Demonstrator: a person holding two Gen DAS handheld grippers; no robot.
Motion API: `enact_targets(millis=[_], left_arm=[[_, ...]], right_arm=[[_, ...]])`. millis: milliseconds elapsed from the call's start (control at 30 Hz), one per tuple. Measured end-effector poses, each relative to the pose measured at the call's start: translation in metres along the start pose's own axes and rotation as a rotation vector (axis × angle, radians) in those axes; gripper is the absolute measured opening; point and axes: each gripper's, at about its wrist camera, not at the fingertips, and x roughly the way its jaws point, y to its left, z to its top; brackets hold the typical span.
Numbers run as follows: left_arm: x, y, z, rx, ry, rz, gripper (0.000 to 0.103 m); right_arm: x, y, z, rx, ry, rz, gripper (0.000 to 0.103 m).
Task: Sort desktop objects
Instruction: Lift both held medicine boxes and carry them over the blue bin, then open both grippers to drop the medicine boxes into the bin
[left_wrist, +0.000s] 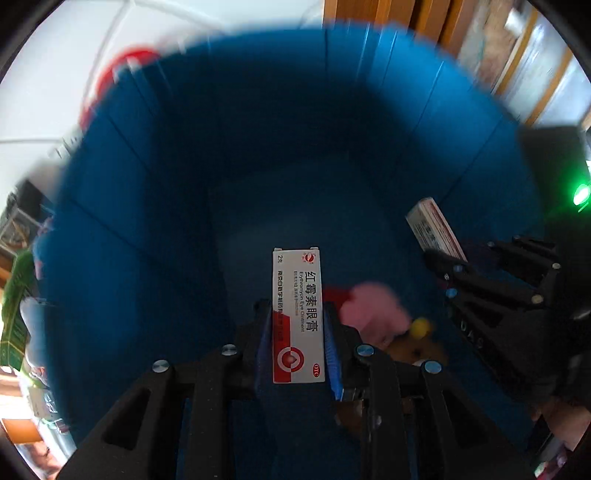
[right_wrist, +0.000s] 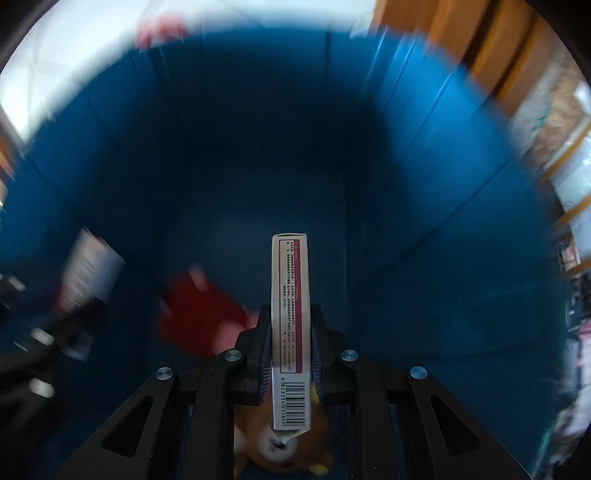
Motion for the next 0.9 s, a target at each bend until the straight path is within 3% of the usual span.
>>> enact_targets(millis=[167, 267, 433, 633, 700, 833, 900], left_arm=[[0.047, -0.003, -0.006, -0.017, 0.159, 0.048, 0.026], [0.059, -0.007, -0.010, -0.017, 0.211, 0.075, 0.026], [0.061, -0.011, -0.013, -0.012, 0.217, 0.069, 0.026], [0.065, 0.014, -0.020, -0.014, 0.215, 0.048, 0.026], [0.068, 0.021, -0.018, -0.022, 0.208, 0.040, 0.026], [0.061, 0.022, -0.015, -0.024, 0.170, 0.021, 0.026], [0.052, 0.020, -0.013, -0.020, 0.125, 0.002, 0.026]], right_arm=[[0.067, 0.009, -0.019, -0.058, 0.222, 0.010, 0.018], [0.082, 0.015, -0.028, -0.094, 0.279, -0.018, 0.018], [0.084, 0.014, -0.033, -0.102, 0.291, -0.040, 0.018], [0.075, 0.014, -0.032, -0.091, 0.272, -0.012, 0.020], [0.072, 0.014, -0.033, -0.084, 0.269, -0.011, 0.026], [0.062, 0.014, -0.034, -0.082, 0.242, -0.025, 0.061], [0.051, 0.011, -0.032, -0.094, 0.210, -0.033, 0.069]])
